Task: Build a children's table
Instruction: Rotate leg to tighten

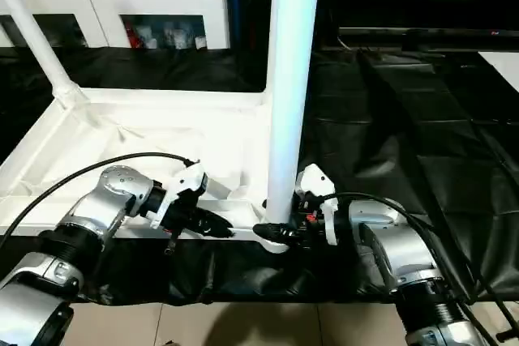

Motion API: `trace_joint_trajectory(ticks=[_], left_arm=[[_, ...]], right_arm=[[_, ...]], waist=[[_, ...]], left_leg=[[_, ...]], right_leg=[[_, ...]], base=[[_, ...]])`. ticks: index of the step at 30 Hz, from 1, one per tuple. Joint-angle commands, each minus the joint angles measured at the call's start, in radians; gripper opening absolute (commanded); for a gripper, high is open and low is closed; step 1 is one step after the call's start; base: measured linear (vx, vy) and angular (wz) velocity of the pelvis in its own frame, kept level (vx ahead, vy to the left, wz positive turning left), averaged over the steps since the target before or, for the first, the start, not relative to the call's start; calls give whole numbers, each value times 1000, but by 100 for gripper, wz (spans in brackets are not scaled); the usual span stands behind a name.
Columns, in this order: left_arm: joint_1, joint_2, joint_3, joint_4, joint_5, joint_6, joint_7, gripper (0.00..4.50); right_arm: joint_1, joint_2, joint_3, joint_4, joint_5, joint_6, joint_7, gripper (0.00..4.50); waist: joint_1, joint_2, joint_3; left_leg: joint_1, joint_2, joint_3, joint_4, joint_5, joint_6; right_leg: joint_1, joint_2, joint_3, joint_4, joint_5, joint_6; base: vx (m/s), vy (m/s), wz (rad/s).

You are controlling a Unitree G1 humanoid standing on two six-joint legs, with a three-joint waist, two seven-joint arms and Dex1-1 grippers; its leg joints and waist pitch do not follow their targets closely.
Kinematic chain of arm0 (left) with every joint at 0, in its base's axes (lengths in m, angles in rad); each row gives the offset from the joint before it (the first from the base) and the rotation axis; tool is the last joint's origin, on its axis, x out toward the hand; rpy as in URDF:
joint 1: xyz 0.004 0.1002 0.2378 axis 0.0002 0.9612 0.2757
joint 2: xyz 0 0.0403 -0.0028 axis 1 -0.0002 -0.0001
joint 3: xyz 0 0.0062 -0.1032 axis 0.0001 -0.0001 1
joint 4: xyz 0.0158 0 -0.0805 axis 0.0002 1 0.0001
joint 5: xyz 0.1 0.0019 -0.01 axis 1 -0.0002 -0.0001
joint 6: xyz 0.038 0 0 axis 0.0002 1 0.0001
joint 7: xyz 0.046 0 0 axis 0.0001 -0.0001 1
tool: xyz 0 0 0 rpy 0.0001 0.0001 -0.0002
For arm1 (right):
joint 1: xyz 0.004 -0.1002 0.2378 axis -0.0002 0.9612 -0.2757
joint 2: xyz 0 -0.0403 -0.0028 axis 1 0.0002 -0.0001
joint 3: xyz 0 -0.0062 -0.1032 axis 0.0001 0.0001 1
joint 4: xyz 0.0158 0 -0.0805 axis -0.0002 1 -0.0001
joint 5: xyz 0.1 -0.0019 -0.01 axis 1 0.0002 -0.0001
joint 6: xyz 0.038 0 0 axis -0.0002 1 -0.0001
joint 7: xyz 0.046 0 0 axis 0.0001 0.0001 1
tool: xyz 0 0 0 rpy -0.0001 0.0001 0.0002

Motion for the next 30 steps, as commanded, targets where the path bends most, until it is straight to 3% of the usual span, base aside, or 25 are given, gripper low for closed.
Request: trace_joint_trajectory(ticks=[1, 3, 6, 8, 9, 11, 13, 14, 15, 16, 17, 19, 20, 23, 27, 30], left_arm=[[-23, -72, 1, 13, 5, 21, 144, 0], [-27, -94, 19, 17, 10, 34, 220, 0], [-27, -173, 54, 3, 9, 79, 386, 0], [-27, -185, 57, 3, 10, 83, 407, 0], [-25, -211, 55, 6, 10, 86, 431, 0], [-27, -230, 52, 18, 13, 79, 454, 0], [-32, -250, 42, 39, 28, 63, 486, 0], [-34, -252, 39, 44, 31, 59, 490, 0], [-38, -254, 34, 54, 36, 53, 491, 0], [-41, -251, 35, 61, 39, 48, 493, 0], [-41, -251, 35, 61, 39, 48, 493, 0], [-41, -239, 28, 59, 51, 42, 490, 0], [-42, -234, 27, 60, 53, 39, 489, 0], [-43, -225, 24, 66, 53, 31, 477, 0], [-39, -205, 19, 71, 57, 10, 456, 0], [-29, -184, 19, 66, 56, -5, 435, 0]], right_arm=[[6, 100, 34, 86, -15, -53, -104, 256], [6, 132, -19, 132, -25, -85, -214, 250], [-9, 209, -103, 186, -40, -84, -452, 247], [-13, 222, -112, 192, -39, -72, -483, 247], [-24, 259, -125, 205, -54, -74, -565, 247], [-36, 298, -136, 207, -61, -52, -637, 247], [-50, 350, -142, 218, -84, -53, -721, 246], [-53, 360, -141, 220, -89, -59, -735, 280], [-61, 379, -137, 228, -101, -83, -758, 301], [-66, 381, -130, 227, -106, -94, -761, 311], [-66, 381, -130, 227, -106, -94, -761, 311], [-74, 375, -131, 226, -115, -111, -772, 313], [-76, 367, -128, 220, -118, -111, -765, 349], [-75, 350, -127, 203, -126, -109, -747, 358], [-39, 259, -111, 112, -99, -96, -600, 397], [48, 91, -141, -36, -38, -49, -426, 423]], waist=[[-3, -11, -47], [-12, -12, -42], [-26, -9, -41], [-31, -11, -43], [-32, -7, -44], [-39, -10, -44], [-43, -6, -45], [-45, -7, -45], [-47, 0, -45], [-47, 6, -46], [-49, 4, -46], [-48, 5, -47], [-48, 8, -47], [-49, 9, -46], [-40, 7, -50], [-29, 1, -52]], left_leg=[[-4, 43, -7, -60, -164, 74], [2, 39, -11, -65, -219, 44], [4, 43, -15, -70, -253, 32], [4, 40, -15, -69, -252, 28], [2, 36, -15, -67, -241, 39], [-4, 34, -14, -67, -225, 46], [-5, 32, -13, -65, -213, 51], [-5, 31, -13, -65, -213, 55], [-5, 31, -13, -66, -215, 54], [-5, 31, -14, -66, -218, 53], [-5, 32, -14, -67, -225, 53], [-5, 33, -14, -68, -231, 58], [-5, 34, -14, -68, -235, 59], [-5, 34, -14, -69, -248, 58], [-7, 35, -11, -63, -204, 85], [-11, 35, -9, -57, -158, 119]], right_leg=[[44, -80, 55, -84, -272, -189], [42, -80, 52, -97, -375, -168], [39, -79, 54, -100, -403, -156], [40, -76, 54, -100, -386, -156], [42, -76, 55, -98, -367, -160], [43, -76, 56, -97, -353, -159], [41, -76, 56, -99, -352, -153], [42, -75, 55, -99, -356, -149], [41, -75, 54, -101, -357, -145], [42, -74, 54, -100, -356, -145], [42, -74, 54, -101, -350, -145], [43, -74, 54, -100, -339, -150], [43, -74, 54, -100, -334, -153], [43, -74, 55, -101, -341, -154], [48, -74, 57, -95, -271, -164], [55, -74, 56, -88, -215, -168]], base=[[0, 0, 0], [0, 0, 0], [0, 0, 0], [0, 0, 0], [0, 0, 0], [0, 0, 0], [0, 0, 0], [0, 0, 0], [0, 0, 0], [0, 0, 0], [0, 0, 0], [0, 0, 0], [0, 0, 0], [0, 0, 0], [0, 0, 0], [0, 0, 0]])
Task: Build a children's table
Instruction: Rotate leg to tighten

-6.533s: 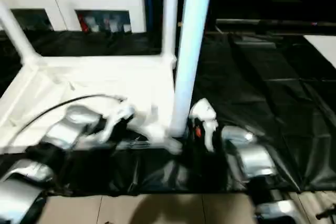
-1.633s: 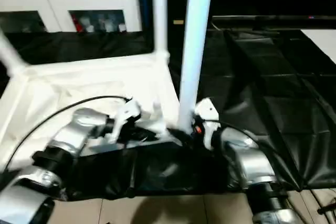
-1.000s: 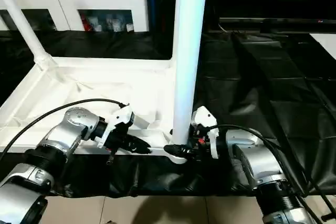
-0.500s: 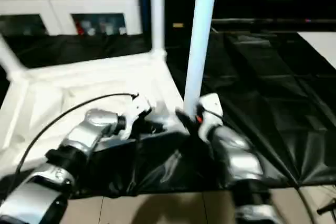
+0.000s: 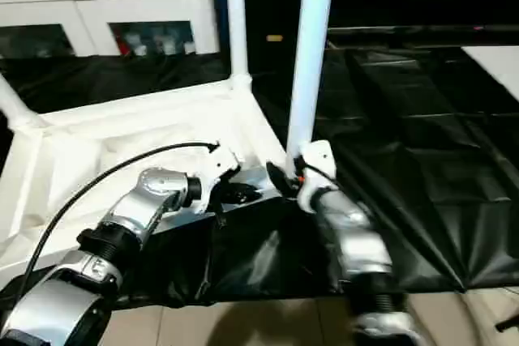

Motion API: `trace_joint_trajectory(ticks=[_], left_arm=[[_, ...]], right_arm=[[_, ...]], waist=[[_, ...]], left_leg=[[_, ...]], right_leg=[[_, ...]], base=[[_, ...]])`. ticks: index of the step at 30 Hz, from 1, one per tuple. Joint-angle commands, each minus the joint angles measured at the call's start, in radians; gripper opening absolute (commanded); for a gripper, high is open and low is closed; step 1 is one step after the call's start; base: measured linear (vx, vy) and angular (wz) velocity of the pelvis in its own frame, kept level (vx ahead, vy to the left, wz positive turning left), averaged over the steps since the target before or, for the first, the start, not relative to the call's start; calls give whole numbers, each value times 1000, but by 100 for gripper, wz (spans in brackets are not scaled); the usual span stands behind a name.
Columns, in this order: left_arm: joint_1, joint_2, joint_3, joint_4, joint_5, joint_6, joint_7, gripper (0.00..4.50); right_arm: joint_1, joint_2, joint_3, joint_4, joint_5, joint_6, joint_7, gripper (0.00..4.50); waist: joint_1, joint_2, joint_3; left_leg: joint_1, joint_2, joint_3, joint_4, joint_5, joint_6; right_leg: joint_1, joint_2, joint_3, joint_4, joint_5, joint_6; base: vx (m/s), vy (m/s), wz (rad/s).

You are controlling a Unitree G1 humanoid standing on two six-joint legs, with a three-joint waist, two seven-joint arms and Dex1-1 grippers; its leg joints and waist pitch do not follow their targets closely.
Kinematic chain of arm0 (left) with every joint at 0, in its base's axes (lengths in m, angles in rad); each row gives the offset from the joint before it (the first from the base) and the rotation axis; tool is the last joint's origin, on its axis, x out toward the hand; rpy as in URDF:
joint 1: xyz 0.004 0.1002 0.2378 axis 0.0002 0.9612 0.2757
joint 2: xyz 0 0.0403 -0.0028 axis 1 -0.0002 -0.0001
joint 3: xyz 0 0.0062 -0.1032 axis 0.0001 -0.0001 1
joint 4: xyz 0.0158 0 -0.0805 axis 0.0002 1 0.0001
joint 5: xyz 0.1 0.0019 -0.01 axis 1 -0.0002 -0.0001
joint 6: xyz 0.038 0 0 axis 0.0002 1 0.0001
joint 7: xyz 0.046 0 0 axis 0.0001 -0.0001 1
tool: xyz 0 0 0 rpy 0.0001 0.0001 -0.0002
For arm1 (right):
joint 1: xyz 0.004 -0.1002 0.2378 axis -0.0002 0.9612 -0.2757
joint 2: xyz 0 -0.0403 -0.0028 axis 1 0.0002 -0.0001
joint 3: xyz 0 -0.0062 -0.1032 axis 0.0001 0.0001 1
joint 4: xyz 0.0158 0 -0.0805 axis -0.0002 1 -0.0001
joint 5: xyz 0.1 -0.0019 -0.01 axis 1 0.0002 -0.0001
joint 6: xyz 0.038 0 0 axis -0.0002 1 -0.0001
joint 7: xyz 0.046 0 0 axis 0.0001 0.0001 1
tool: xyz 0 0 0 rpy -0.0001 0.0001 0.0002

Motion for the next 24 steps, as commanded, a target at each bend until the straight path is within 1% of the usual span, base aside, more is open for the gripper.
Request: trace_joint_trajectory(ticks=[1, 2, 3, 4, 5, 6, 7, 8, 9, 11, 12, 14, 17, 18, 19, 20, 22, 23, 24], left_arm=[[16, 2, -16, 19, -5, -20, -26, 0], [17, 3, -17, 18, -4, -22, -28, 0], [18, 5, -17, 19, -4, -23, -29, 0], [19, 6, -16, 19, -5, -24, -29, 0], [21, 11, -17, 18, -6, -26, -35, 0], [24, 14, -18, 16, -7, -28, -40, 0], [27, 20, -21, 14, -7, -35, -49, 0], [29, 23, -23, 12, -8, -38, -58, 0], [30, 25, -24, 11, -9, -41, -64, 0], [40, 37, -31, 2, -14, -51, -95, 0], [47, 49, -38, -7, -18, -58, -121, 0], [50, 55, -41, -10, -19, -64, -132, 0], [52, 59, -43, -11, -19, -73, -139, 0], [52, 64, -46, -12, -20, -90, -150, 0], [47, 65, -41, -5, -16, -108, -127, 0], [43, 65, -37, -1, -12, -120, -110, 0], [31, 61, -24, 13, -6, -121, -67, 0], [25, 57, -1, 2, -33, -96, -69, 0], [23, 55, 16, -8, -53, -77, -71, 28]], right_arm=[[52, -76, 11, -91, 50, 44, 129, 433], [59, -89, 6, -99, 54, 45, 139, 433], [73, -113, -2, -116, 63, 55, 160, 437], [82, -127, -7, -127, 70, 63, 172, 437], [106, -160, -15, -151, 80, 64, 204, 444], [125, -186, -22, -170, 89, 68, 227, 444], [143, -210, -32, -188, 99, 77, 249, 444], [153, -222, -38, -197, 104, 81, 261, 444], [159, -230, -42, -203, 107, 84, 268, 444], [182, -255, -57, -229, 122, 99, 292, 444], [200, -277, -57, -259, 142, 114, 302, 444], [198, -278, -57, -264, 145, 116, 294, 444], [187, -266, -60, -258, 143, 110, 282, 444], [184, -266, -49, -272, 159, 125, 294, 444], [184, -271, -37, -281, 166, 137, 316, 444], [185, -275, -30, -288, 169, 144, 331, 444], [190, -283, -11, -306, 187, 164, 367, 444], [193, -284, 2, -320, 194, 171, 378, 444], [194, -285, 11, -330, 198, 175, 384, 448]], waist=[[2, -23, -43], [7, -23, -43], [7, -22, -45], [8, -21, -44], [7, -22, -43], [9, -25, -41], [8, -26, -41], [9, -24, -41], [9, -25, -41], [6, -23, -41], [7, -23, -41], [7, -22, -42], [7, -24, -40], [8, -24, -41], [8, -26, -41], [9, -24, -41], [12, -24, -42], [13, -24, -41], [15, -27, -43]], left_leg=[[-12, 36, -9, -56, -148, 124], [-10, 38, -9, -55, -139, 133], [-11, 36, -9, -54, -135, 135], [-11, 36, -8, -54, -137, 135], [-12, 35, -9, -55, -144, 131], [-11, 35, -7, -54, -156, 134], [-11, 34, -8, -54, -157, 135], [-10, 34, -8, -54, -161, 134], [-15, 33, -9, -55, -160, 132], [-11, 35, -10, -56, -165, 130], [-12, 36, -11, -57, -159, 133], [-11, 37, -10, -57, -156, 134], [-11, 35, -9, -56, -166, 126], [-10, 36, -10, -56, -163, 125], [-10, 36, -10, -57, -162, 126], [-11, 37, -10, -57, -159, 129], [-11, 37, -10, -55, -149, 135], [-11, 38, -10, -55, -150, 133], [-11, 38, -10, -55, -141, 130]], right_leg=[[56, -71, 55, -83, -205, -171], [55, -71, 56, -83, -202, -167], [53, -73, 54, -83, -211, -172], [52, -73, 53, -86, -222, -172], [53, -71, 51, -86, -240, -170], [53, -70, 51, -92, -265, -157], [53, -70, 51, -91, -275, -154], [50, -71, 50, -95, -302, -147], [52, -69, 48, -96, -318, -137], [49, -69, 49, -98, -323, -137], [50, -69, 50, -96, -306, -142], [48, -69, 50, -93, -286, -151], [47, -70, 48, -97, -311, -152], [47, -71, 48, -95, -311, -151], [47, -70, 48, -95, -310, -150], [48, -70, 49, -93, -299, -150], [50, -70, 48, -92, -276, -152], [49, -70, 48, -91, -278, -153], [51, -71, 49, -88, -273, -155]], base=[[0, 0, 0], [0, 0, 0], [0, 0, 0], [0, 0, 0], [0, 0, 0], [0, 0, 0], [0, 0, 0], [0, 0, 0], [0, 0, 0], [0, 0, 0], [0, 0, 0], [0, 0, 0], [0, 0, 0], [0, 0, 0], [0, 0, 0], [0, 0, 0], [0, 0, 0], [0, 0, 0], [0, 0, 0]])
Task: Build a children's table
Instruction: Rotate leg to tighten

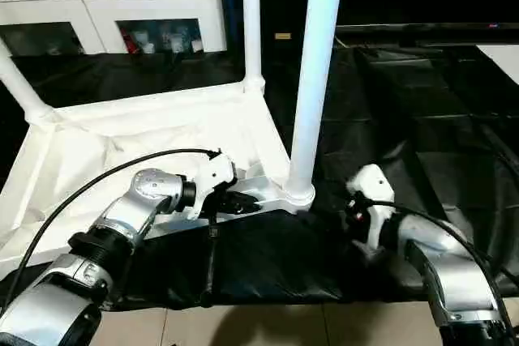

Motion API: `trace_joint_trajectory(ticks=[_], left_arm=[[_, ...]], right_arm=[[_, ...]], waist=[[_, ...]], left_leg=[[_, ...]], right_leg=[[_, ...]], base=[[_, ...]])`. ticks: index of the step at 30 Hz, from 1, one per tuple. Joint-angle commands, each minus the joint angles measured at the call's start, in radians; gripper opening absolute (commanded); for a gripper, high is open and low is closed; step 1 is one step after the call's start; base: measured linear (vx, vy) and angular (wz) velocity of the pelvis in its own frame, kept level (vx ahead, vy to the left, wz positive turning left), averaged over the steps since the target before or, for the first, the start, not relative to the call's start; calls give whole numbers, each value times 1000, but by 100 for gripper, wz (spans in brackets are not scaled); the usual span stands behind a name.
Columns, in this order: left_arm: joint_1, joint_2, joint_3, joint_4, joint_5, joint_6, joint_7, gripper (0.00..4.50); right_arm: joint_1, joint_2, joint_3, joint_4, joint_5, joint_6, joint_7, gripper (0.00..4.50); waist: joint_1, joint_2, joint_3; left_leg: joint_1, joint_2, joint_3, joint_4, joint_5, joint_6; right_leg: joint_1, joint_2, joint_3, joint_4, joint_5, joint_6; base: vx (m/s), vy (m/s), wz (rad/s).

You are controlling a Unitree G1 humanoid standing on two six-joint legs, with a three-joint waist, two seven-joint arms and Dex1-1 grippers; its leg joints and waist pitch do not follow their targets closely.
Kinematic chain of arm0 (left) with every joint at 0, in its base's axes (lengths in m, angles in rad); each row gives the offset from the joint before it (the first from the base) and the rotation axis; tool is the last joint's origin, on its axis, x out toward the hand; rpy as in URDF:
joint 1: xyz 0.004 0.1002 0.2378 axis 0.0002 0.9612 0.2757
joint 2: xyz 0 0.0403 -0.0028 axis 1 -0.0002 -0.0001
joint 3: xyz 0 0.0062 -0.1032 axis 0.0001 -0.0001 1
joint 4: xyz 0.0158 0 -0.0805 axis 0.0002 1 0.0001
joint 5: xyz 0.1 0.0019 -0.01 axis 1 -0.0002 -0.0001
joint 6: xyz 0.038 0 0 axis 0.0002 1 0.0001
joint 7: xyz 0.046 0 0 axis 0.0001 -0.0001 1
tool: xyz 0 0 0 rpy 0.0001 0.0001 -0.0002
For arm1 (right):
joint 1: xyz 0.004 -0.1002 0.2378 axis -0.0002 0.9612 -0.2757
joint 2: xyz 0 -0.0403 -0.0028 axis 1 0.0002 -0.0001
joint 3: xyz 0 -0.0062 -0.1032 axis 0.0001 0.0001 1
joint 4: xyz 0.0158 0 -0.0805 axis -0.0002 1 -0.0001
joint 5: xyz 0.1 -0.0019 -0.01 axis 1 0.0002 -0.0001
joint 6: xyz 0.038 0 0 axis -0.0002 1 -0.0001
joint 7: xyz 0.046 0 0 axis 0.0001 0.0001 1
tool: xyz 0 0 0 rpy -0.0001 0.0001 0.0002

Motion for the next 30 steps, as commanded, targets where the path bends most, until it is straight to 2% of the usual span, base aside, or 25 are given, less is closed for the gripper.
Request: trace_joint_trajectory(ticks=[1, 2, 3, 6, 7, 8, 9, 10, 11, 12, 13, 14, 15, 16, 17, 18, 19, 20, 22, 23, 24, 25, 27, 28, 30], left_arm=[[0, 4, 49, -20, -60, 48, 5, 28], [8, 10, 61, -53, -81, 81, -12, 28], [31, 30, 71, -116, -103, 128, -36, 59], [68, 63, 92, -201, -129, 175, -45, 65], [75, 70, 94, -216, -133, 184, -50, 71], [111, 114, 104, -298, -156, 238, -79, 91], [160, 178, 114, -398, -181, 316, -123, 103], [180, 204, 117, -441, -191, 352, -140, 107], [180, 204, 117, -441, -191, 352, -140, 109], [238, 288, 119, -529, -201, 414, -191, 109], [259, 316, 123, -558, -206, 434, -202, 118], [296, 363, 135, -608, -221, 472, -218, 142], [298, 366, 136, -611, -222, 475, -219, 142], [336, 408, 165, -652, -245, 509, -224, 148], [336, 408, 165, -652, -245, 509, -224, 153], [362, 435, 198, -691, -265, 546, -213, 153], [375, 450, 208, -714, -273, 563, -213, 176], [380, 456, 210, -724, -275, 570, -213, 176], [410, 484, 207, -761, -270, 586, -213, 184], [413, 486, 206, -765, -270, 588, -213, 192], [438, 500, 195, -817, -271, 622, -213, 214], [450, 508, 184, -843, -267, 634, -204, 214], [464, 517, 167, -864, -251, 636, -188, 226], [467, 520, 162, -866, -247, 634, -182, 226], [471, 512, 156, -858, -230, 626, -137, 256]], right_arm=[[5, -6, 27, -40, 20, 8, 20, 448], [0, 5, 32, -41, 17, 3, 13, 448], [-12, 27, 39, -35, 12, -11, 0, 450], [-36, 60, 47, -18, 11, -19, -20, 450], [-40, 64, 49, -17, 12, -19, -21, 450], [-59, 88, 63, -15, 16, -16, -24, 450], [-81, 122, 85, -22, 17, -4, -38, 450], [-89, 134, 95, -26, 18, -1, -46, 450], [-89, 134, 95, -26, 18, -1, -46, 450], [-114, 187, 119, -17, 16, 13, -84, 450], [-123, 206, 126, -10, 15, 14, -97, 450], [-141, 241, 139, 8, 10, 15, -116, 450], [-142, 243, 140, 10, 9, 15, -118, 450], [-168, 285, 157, 41, 1, 7, -133, 450], [-168, 285, 157, 41, 1, 7, -133, 450], [-199, 325, 173, 84, -10, 0, -146, 450], [-221, 350, 181, 117, -29, -14, -169, 450], [-231, 361, 184, 131, -38, -21, -180, 450], [-284, 424, 178, 220, -82, -65, -278, 450], [-289, 430, 176, 228, -86, -69, -289, 450], [-347, 485, 149, 327, -128, -93, -440, 450], [-375, 507, 129, 377, -137, -103, -504, 450], [-412, 527, 101, 445, -165, -122, -623, 450], [-420, 531, 92, 461, -164, -134, -645, 450], [-451, 542, 39, 527, -151, -159, -734, 450]], waist=[[4, -31, -43], [2, -32, -43], [2, -29, -43], [-2, -31, -43], [-3, -30, -44], [-3, -29, -47], [-15, -47, -47], [-16, -38, -48], [-19, -28, -48], [-15, -49, -50], [-13, -41, -51], [-15, -39, -46], [-11, -44, -44], [-10, -54, -42], [-10, -49, -40], [-8, -58, -40], [-6, -62, -38], [-4, -54, -36], [-3, -55, -37], [-2, -63, -35], [-2, -64, -34], [-4, -65, -31], [0, -67, -30], [4, -65, -31], [6, -67, -33]], left_leg=[[-10, 37, -10, -54, -142, 127], [-14, 38, -11, -55, -138, 121], [-13, 40, -11, -56, -141, 117], [-11, 41, -11, -57, -144, 106], [-10, 45, -13, -58, -142, 102], [-11, 47, -15, -58, -123, 101], [-19, 47, -15, -60, -98, 105], [-20, 47, -18, -59, -86, 105], [-11, 46, -13, -54, -76, 109], [-7, 46, -9, -51, -66, 112], [-11, 47, -13, -54, -46, 113], [-12, 46, -10, -54, -44, 114], [-5, 47, -9, -55, -53, 108], [-4, 48, -8, -58, -63, 98], [-4, 47, -9, -60, -73, 92], [2, 48, -5, -60, -93, 75], [-1, 49, -8, -64, -92, 67], [2, 48, -7, -65, -97, 51], [7, 48, -7, -67, -94, 24], [7, 46, -6, -67, -101, 11], [8, 47, -7, -71, -102, -8], [5, 44, -6, -73, -113, -16], [12, 42, -3, -72, -142, -36], [13, 42, -3, -72, -143, -40], [12, 40, -4, -72, -149, -51]], right_leg=[[51, -72, 49, -89, -272, -161], [53, -75, 50, -85, -274, -164], [50, -77, 50, -86, -278, -176], [46, -72, 50, -86, -271, -179], [47, -74, 51, -80, -254, -185], [50, -75, 53, -71, -209, -197], [51, -73, 53, -62, -161, -210], [52, -74, 53, -54, -142, -216], [41, -68, 55, -56, -115, -228], [43, -70, 59, -51, -87, -240], [45, -72, 60, -41, -64, -248], [38, -67, 58, -40, -60, -245], [35, -69, 60, -41, -66, -252], [35, -68, 59, -41, -76, -253], [34, -67, 59, -41, -87, -253], [31, -66, 60, -42, -101, -250], [35, -68, 61, -40, -104, -249], [30, -66, 63, -42, -105, -247], [29, -66, 63, -38, -79, -248], [30, -68, 65, -35, -74, -248], [29, -70, 68, -33, -82, -248], [30, -68, 69, -35, -102, -244], [28, -66, 72, -40, -130, -226], [29, -67, 73, -40, -129, -220], [32, -64, 74, -37, -112, -204]], base=[[0, 0, 0], [0, 0, 0], [0, 0, 0], [0, 0, 0], [0, 0, 0], [0, 0, 0], [0, 0, 0], [0, 0, 0], [0, 0, 0], [0, 0, 0], [0, 0, 0], [0, 0, 0], [0, 0, 0], [0, 0, 0], [0, 0, 0], [0, 0, 0], [0, 0, 0], [0, 0, 0], [0, 0, 0], [0, 0, 0], [0, 0, 0], [0, 0, 0], [0, 0, 0], [0, 0, 0], [0, 0, 0]])
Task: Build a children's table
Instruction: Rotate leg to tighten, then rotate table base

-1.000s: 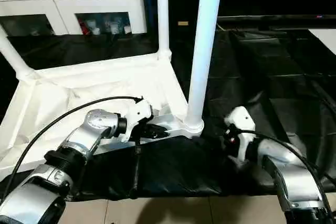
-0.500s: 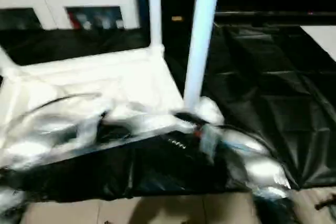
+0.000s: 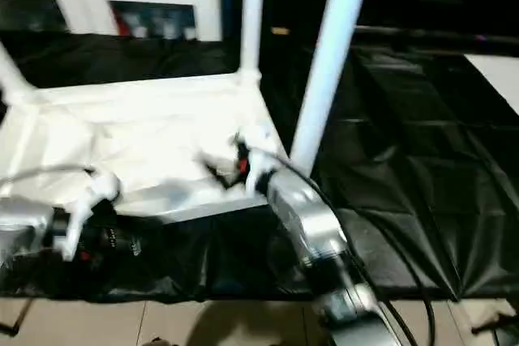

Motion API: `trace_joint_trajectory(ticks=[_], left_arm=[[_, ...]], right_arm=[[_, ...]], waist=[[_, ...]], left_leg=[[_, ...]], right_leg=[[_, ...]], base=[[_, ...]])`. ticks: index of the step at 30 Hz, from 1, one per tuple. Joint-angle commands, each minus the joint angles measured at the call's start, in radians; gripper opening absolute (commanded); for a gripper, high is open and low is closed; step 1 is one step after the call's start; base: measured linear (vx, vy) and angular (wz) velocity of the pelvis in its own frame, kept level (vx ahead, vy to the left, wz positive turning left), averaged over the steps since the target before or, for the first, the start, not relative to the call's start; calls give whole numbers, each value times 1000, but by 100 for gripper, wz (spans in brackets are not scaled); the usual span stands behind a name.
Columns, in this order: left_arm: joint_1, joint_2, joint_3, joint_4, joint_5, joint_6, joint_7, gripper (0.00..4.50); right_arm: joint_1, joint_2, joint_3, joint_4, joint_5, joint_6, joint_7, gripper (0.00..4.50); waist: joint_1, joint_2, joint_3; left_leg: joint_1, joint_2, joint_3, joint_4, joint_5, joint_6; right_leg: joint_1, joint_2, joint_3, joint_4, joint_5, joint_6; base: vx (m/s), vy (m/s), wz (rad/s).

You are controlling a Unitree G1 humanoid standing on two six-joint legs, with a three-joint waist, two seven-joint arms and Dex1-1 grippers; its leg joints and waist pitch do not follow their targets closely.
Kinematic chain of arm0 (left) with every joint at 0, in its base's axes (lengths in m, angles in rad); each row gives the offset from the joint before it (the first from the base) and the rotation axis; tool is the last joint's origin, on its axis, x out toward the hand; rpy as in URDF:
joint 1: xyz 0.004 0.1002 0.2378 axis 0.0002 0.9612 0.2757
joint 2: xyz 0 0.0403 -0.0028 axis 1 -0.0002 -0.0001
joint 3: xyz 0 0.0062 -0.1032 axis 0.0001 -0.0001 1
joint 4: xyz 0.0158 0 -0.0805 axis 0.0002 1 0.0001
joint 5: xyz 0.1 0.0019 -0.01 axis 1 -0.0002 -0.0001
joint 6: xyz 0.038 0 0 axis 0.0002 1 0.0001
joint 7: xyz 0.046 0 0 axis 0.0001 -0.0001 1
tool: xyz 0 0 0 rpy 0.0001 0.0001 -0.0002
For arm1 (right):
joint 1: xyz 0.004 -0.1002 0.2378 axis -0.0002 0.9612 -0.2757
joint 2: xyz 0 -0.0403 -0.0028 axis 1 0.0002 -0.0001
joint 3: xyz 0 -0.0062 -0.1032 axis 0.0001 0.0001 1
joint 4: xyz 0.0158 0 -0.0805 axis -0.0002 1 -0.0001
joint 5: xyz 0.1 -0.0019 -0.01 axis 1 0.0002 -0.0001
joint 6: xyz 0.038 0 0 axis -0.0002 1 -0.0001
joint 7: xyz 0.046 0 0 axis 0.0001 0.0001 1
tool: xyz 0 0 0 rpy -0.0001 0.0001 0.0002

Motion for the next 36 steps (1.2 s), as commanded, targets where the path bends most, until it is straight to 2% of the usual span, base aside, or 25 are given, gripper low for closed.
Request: trace_joint_trajectory(ticks=[1, 5, 6, 8, 10, 12, 13, 14, 16, 17, 18, 19, 20, 21, 22, 23, 25, 26, 27, 28, 30, 31, 34, 35, 36], left_arm=[[-5, -1, -10, -1, 34, -16, 49, 260], [-29, -14, -17, 37, 72, -55, 114, 283], [-42, -22, -18, 53, 85, -65, 143, 294], [-67, -40, -20, 82, 101, -87, 188, 298], [-85, -54, -24, 99, 110, -98, 214, 312], [-111, -69, -40, 131, 131, -124, 249, 334], [-123, -76, -46, 150, 142, -139, 263, 337], [-134, -83, -51, 169, 153, -152, 279, 338], [-160, -105, -59, 205, 169, -179, 314, 344], [-163, -109, -58, 208, 169, -180, 320, 369], [-174, -133, -50, 217, 163, -185, 352, 375], [-176, -144, -45, 220, 160, -189, 368, 378], [-173, -152, -37, 220, 159, -196, 387, 378], [-166, -167, -19, 223, 159, -209, 423, 395], [-157, -181, 4, 232, 151, -236, 452, 410], [-151, -189, 20, 240, 145, -255, 471, 420], [-139, -229, 96, 279, 101, -347, 525, 423], [-130, -257, 149, 312, 67, -433, 558, 434], [-130, -257, 149, 312, 67, -433, 558, 444], [-120, -271, 178, 327, 56, -488, 587, 444], [-99, -309, 238, 320, 28, -521, 662, 444], [-82, -347, 294, 305, 29, -559, 773, 444], [-53, -378, 326, 270, 35, -603, 841, 444], [-49, -381, 330, 266, 35, -605, 847, 444], [-39, -397, 351, 254, 39, -619, 889, 444]], right_arm=[[-19, -6, -64, 53, 7, -28, -76, 450], [-40, -25, -94, 113, -6, -71, -117, 450], [-52, -35, -105, 147, -15, -90, -147, 450], [-68, -60, -125, 196, -29, -114, -196, 450], [-77, -80, -134, 223, -36, -132, -212, 450], [-96, -109, -157, 272, -39, -161, -228, 450], [-104, -125, -167, 292, -41, -170, -237, 450], [-111, -140, -175, 307, -42, -176, -244, 450], [-131, -180, -183, 350, -47, -200, -250, 450], [-134, -186, -184, 355, -48, -203, -251, 450], [-151, -216, -182, 392, -56, -225, -254, 450], [-159, -230, -182, 408, -61, -234, -254, 450], [-163, -241, -179, 417, -66, -240, -252, 450], [-170, -259, -173, 429, -77, -246, -244, 450], [-173, -271, -164, 435, -85, -255, -222, 450], [-175, -277, -158, 440, -89, -262, -206, 450], [-157, -271, -151, 402, -70, -265, -120, 450], [-140, -262, -143, 372, -60, -278, -74, 450], [-140, -262, -143, 372, -60, -278, -74, 450], [-120, -253, -131, 340, -58, -283, -53, 450], [-73, -235, -113, 268, -43, -275, -30, 450], [-16, -220, -98, 169, -22, -252, -11, 450], [58, -204, -90, 42, 11, -219, -2, 450], [67, -203, -88, 26, 15, -215, 2, 450], [105, -200, -78, -36, 22, -203, 13, 450]], waist=[[-2, 24, -56], [-4, 23, -61], [-2, 22, -61], [2, 29, -60], [12, 25, -61], [16, 29, -63], [18, 29, -63], [22, 30, -64], [24, 32, -66], [26, 31, -67], [30, 40, -69], [28, 34, -69], [32, 40, -72], [28, 33, -70], [32, 33, -71], [31, 33, -71], [25, 30, -69], [22, 31, -67], [19, 31, -68], [18, 33, -70], [16, 32, -66], [16, 33, -67], [18, 32, -67], [18, 37, -66], [20, 37, -63]], left_leg=[[13, 36, -7, -74, -156, -36], [8, 32, -7, -68, -138, -28], [9, 32, -6, -67, -135, -25], [12, 31, -5, -66, -147, -30], [12, 31, -5, -65, -151, -33], [11, 31, -6, -64, -151, -35], [17, 31, -4, -63, -162, -36], [17, 31, -4, -61, -169, -39], [12, 29, -6, -60, -159, -39], [11, 29, -5, -58, -155, -38], [7, 28, -7, -55, -142, -39], [5, 27, -7, -54, -140, -36], [3, 26, -8, -50, -129, -32], [-3, 25, -6, -47, -122, -24], [-2, 25, -6, -46, -114, -18], [-7, 23, -6, -44, -106, -6], [-12, 22, -5, -42, -118, 14], [-14, 22, -6, -42, -128, 23], [-14, 26, -8, -43, -134, 26], [-13, 28, -10, -44, -130, 24], [-12, 33, -9, -44, -140, 33], [-10, 34, -9, -45, -142, 33], [-6, 39, -10, -46, -146, 49], [-4, 38, -10, -46, -154, 46], [0, 41, -10, -50, -192, 34]], right_leg=[[52, -67, 68, -60, -106, -187], [57, -64, 66, -54, -44, -188], [56, -63, 66, -54, -41, -192], [53, -62, 66, -56, -54, -193], [55, -61, 66, -55, -59, -186], [55, -61, 65, -53, -53, -180], [50, -59, 64, -55, -54, -182], [51, -59, 65, -53, -49, -188], [56, -58, 63, -51, -32, -185], [57, -57, 62, -50, -20, -187], [60, -59, 62, -46, 6, -191], [62, -58, 62, -46, 15, -195], [65, -59, 61, -42, 30, -203], [66, -58, 60, -42, 42, -214], [68, -59, 60, -43, 46, -215], [70, -60, 60, -43, 47, -218], [72, -60, 59, -48, 22, -216], [72, -60, 57, -53, -14, -211], [72, -62, 56, -56, -38, -208], [72, -63, 54, -53, -43, -210], [68, -62, 55, -56, -49, -204], [67, -61, 55, -56, -55, -204], [63, -61, 55, -59, -55, -192], [60, -59, 55, -58, -66, -195], [57, -60, 55, -67, -118, -182]], base=[[0, 0, 0], [0, 0, 0], [0, 0, 0], [0, 0, 0], [0, 0, 0], [0, 0, 0], [0, 0, 0], [0, 0, 0], [0, 0, 0], [0, 0, 0], [0, 0, 0], [0, 0, 0], [0, 0, 0], [0, 0, 0], [0, 0, 0], [0, 0, 0], [0, 0, 0], [0, 0, 0], [0, 0, 0], [0, 0, 0], [0, 0, 0], [0, 0, 0], [0, 0, 0], [0, 0, 0], [0, 0, 0]])
